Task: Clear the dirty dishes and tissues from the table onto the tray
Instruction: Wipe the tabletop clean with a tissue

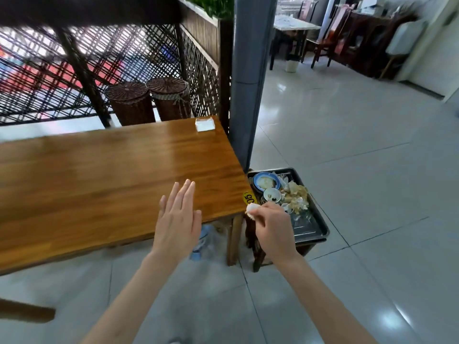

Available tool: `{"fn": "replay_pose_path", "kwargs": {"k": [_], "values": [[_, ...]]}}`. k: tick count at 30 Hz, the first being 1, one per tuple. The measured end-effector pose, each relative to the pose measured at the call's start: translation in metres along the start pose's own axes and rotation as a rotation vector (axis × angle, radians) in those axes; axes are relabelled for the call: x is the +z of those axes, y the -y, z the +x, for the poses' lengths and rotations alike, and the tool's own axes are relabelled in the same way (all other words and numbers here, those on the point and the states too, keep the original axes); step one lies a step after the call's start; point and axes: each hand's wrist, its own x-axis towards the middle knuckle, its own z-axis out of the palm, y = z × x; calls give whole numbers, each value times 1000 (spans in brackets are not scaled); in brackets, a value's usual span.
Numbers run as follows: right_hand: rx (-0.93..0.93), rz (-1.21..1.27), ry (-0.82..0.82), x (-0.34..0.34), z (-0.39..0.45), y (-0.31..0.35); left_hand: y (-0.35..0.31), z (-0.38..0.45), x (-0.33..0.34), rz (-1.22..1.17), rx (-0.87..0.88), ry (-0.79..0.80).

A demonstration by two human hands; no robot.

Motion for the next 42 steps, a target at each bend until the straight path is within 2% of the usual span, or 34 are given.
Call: {"fn": "replay_pose_path", "kwargs": {"k": [7, 13, 18, 32, 37, 42], "values": [[-24, -23, 0, -63, -16, -80, -73, -13, 29, 57, 5, 33], [10, -22, 23, -75, -1, -142, -96, 4, 56, 91, -23, 82], [12, -3, 75, -63, 40, -180, -110, 41, 95, 108, -52, 105], [25, 43, 208, -9, 211, -280, -113, 217, 202, 117, -174, 121], [7, 38, 275, 10, 250, -296, -109, 251, 215, 138, -249, 104], [-105, 68, 366, 43, 305, -295, -91, 282, 223, 155, -325, 40]]}}
